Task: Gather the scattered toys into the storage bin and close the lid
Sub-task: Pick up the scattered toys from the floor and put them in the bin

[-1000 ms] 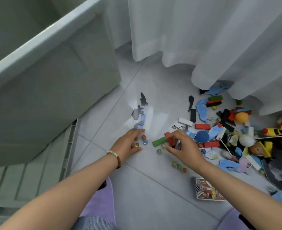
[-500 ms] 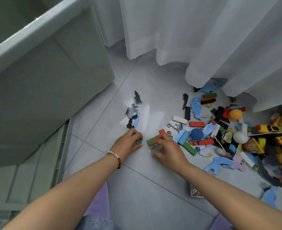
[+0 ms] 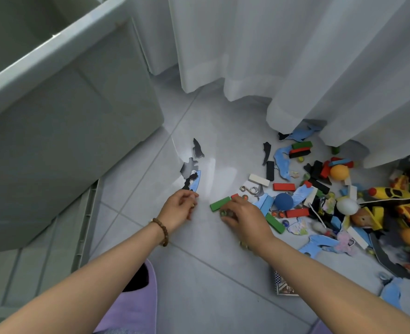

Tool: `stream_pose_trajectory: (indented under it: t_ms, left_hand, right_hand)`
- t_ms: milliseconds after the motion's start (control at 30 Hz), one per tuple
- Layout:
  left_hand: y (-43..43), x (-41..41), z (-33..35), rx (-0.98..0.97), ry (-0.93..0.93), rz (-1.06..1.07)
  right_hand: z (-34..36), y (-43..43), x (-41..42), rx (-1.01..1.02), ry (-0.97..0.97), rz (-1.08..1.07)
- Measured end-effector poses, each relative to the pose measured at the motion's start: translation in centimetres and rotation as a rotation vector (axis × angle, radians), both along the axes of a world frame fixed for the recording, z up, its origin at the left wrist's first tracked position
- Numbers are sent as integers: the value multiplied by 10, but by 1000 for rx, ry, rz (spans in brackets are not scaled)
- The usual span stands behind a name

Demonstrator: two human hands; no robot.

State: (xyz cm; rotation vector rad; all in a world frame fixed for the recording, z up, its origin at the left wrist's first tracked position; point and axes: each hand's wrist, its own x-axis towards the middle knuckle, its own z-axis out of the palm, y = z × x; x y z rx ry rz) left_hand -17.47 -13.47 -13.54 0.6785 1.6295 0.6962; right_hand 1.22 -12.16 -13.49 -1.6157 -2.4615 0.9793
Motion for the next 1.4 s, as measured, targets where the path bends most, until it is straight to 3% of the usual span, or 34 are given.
stream_pose_trajectory:
  t_ms: [67,133,267,333,433,567,733,933,1133,1267,1400]
  left_hand:
    - [9,-1,10,-159,-280,222]
    - [13,-2,17,-223,-447,339]
    - [15,-2,22,-271,-616,372]
    - [16,-1,24,-282,-695,339]
    - [22,-6,28,-256,-803,400]
    - [35,-30,32,-199,-595,413]
    - [43,-40,26,-96,-90,95]
    - [45,-48,14,97,157,-109]
    - [42,-62,6,174,289,-258]
    - [37,-67,-4,142,290,-339]
    - [31,-72,-11,132,306,-378]
  right_hand:
    - [-1,3,0,-30,-7,-21]
    - [2,6,-1,-51,2,-45]
    - [32,17,-22,-117,382,-290]
    - [49,23,-42,-215,539,-267]
    - [64,32,-62,-285,616,-226]
    - [54,58,-58,-216,595,-388]
    - [21,88,-65,-332,439,-533]
    - [5,110,-85,-303,458,-683]
    - [-10,126,-103,-189,233,-661]
    - [-11,125,-109,-88,97,-514]
    - [-7,127,-107,-133,209,-499]
